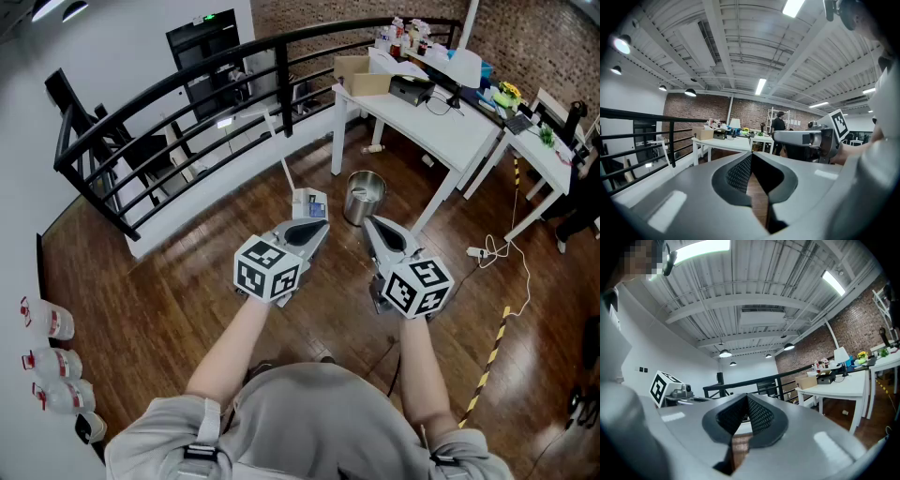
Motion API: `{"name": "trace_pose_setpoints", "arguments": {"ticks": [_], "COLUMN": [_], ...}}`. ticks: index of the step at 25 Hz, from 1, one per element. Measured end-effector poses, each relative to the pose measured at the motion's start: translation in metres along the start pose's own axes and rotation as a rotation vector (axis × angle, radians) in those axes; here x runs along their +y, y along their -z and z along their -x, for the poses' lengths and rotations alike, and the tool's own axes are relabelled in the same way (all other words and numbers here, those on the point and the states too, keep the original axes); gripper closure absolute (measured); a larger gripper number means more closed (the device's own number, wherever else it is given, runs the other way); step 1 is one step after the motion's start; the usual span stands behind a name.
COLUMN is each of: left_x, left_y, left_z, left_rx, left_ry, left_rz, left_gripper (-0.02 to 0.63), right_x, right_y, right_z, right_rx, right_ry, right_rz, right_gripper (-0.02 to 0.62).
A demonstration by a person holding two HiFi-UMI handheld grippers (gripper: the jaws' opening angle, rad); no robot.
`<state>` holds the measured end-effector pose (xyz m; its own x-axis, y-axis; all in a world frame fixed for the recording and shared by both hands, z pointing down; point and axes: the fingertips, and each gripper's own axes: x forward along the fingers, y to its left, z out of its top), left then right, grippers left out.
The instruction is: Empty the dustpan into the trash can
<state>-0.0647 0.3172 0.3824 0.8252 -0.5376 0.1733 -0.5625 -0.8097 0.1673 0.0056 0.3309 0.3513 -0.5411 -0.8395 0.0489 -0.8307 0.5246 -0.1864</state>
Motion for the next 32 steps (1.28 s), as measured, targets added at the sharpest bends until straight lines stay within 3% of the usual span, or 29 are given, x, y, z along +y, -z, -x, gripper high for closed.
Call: {"name": "trace_pose_setpoints", "arguments": {"ticks": [9,20,32], "left_x": [0.046,0.202,0.346], "left_y": [-0.016,-0.023,-0.018], "left_z": [-0.034,-0.101,-0.180], "left_rx": [-0.013,-0.037,0.001], "left_ry": [-0.078,-0.054,-0.044], "left_rz": [-0.017,0.066,0.150], "left_gripper": [0.600,0.600,0.600], "right_x": [-0.052,-0.107,-0.186], "right_y": [0.001,0.000,0.017], "right_z": [-0.036,-0.185,-0.313], "right_rx": [0.014,0.091,0.189], "right_ry": [-0.021,0.003,0.097], "right_rz": [-0.020,0.024,-0.032], "right_gripper": [0.595,0.595,0.595]}}
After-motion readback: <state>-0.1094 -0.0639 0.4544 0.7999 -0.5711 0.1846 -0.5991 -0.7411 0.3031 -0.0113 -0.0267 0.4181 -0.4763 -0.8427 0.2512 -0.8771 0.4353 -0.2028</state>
